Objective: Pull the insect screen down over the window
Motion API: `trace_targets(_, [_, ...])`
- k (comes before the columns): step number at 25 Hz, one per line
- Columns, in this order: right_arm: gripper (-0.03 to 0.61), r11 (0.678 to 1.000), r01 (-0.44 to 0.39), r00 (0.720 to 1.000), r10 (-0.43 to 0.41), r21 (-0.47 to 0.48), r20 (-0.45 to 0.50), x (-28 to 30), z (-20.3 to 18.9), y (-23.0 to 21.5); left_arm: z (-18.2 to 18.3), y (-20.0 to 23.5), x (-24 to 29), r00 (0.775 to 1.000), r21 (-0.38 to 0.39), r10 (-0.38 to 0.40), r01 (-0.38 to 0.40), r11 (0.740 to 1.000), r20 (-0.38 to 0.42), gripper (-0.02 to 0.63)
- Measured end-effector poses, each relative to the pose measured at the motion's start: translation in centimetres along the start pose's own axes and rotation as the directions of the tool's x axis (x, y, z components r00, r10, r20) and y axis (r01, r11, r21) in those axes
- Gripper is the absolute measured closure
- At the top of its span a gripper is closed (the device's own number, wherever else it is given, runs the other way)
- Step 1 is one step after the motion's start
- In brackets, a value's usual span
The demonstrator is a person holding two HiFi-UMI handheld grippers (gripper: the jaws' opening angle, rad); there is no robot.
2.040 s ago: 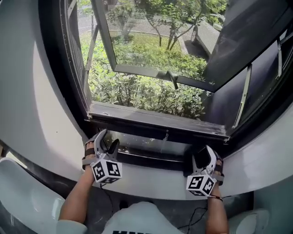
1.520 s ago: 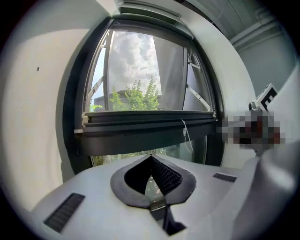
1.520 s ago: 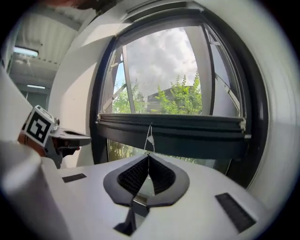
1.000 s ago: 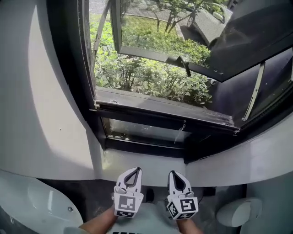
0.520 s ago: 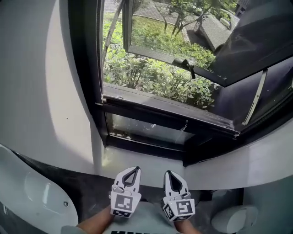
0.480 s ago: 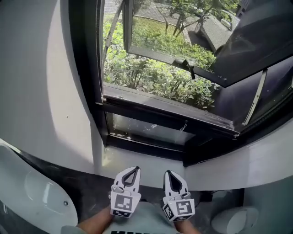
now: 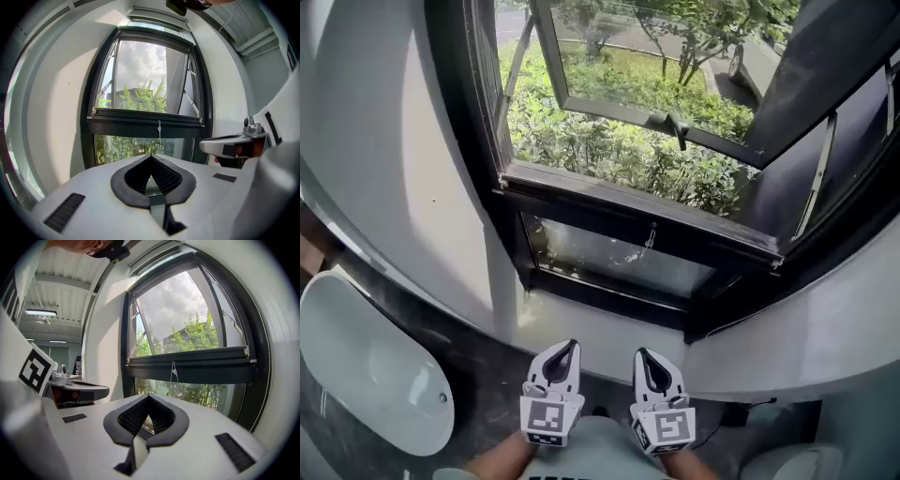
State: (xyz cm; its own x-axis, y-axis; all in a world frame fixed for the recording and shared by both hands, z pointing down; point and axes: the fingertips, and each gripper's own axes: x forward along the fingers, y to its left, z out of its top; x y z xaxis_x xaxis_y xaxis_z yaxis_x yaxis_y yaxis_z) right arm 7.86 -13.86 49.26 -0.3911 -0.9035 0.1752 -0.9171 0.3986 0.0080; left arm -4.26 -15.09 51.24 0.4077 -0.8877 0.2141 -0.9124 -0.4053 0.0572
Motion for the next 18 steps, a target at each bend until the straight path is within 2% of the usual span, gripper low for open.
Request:
trace_targets(6, [0.572,0.997,-0.074,0.997,0.074,0.007,-0.009,-3.5,-2.2,-0.6,-1.8,-2.4,-3.2,0.993,-0.013,0.112,-0.113,0.994,-0.037,0.6])
trace_targets(13, [0.572,0.992,-0.125,0.992,0.125,-0.001,0.017,-5.1,-1.7,0.3,-1.9,-3.1,-6.1,0.982,0.013,0.186,-0.185,0.983,-0.045,0.6])
trace_targets(18, [0.572,0.991,-0.134,0.99,0.135,-0.027,0.032,-6.1,-0.8,1.7,-1.6,-2.9,-7.9,0.978,0.028,0.205,-0.205,0.978,-0.021,0.6])
